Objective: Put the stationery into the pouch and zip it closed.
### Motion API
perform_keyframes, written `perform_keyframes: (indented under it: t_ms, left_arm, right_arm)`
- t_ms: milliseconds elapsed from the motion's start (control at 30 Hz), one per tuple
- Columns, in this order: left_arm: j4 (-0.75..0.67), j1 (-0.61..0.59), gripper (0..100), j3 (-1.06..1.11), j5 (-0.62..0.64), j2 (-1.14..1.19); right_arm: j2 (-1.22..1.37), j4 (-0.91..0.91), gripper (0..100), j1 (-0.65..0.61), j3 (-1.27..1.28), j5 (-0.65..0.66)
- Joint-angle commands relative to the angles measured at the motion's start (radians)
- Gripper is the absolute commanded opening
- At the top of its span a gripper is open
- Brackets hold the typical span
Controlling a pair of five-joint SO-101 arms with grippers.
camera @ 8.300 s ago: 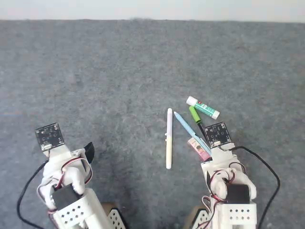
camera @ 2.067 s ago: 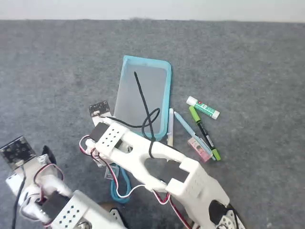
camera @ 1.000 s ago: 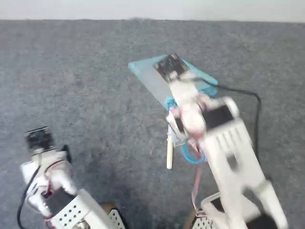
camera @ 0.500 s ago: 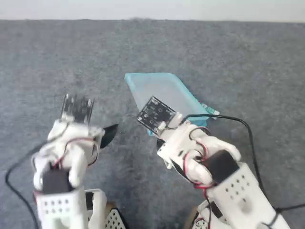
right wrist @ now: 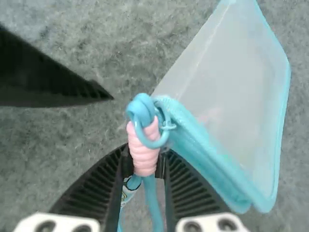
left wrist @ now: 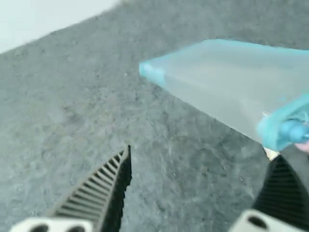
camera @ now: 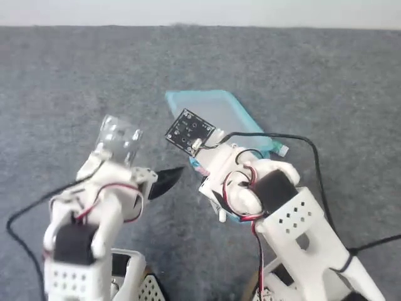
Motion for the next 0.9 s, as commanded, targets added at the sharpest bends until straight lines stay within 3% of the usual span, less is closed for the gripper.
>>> perform_keyframes:
  t_ms: [0, 200, 567, 867]
  left_arm:
    - [-0.021, 0.031, 41, 0.067, 0.018, -0.083]
    - [-0.084, 0.046, 41, 0.147, 0.041, -0.095]
    - [-0.08, 0.048, 41, 0.14, 0.072, -0.097]
    - [-0.127, 0.126, 41, 0.191, 0.086, -0.097]
  right_arm:
    - [0.001, 0.073, 0.7, 0.008, -0.13, -0.025]
    - [0.056, 0.203, 0.7, 0.008, -0.256, -0.021]
    - [0.239, 0.202, 0.7, 0.01, -0.324, -0.029]
    - [0.26, 0.225, 0.7, 0.004, -0.367, -0.031]
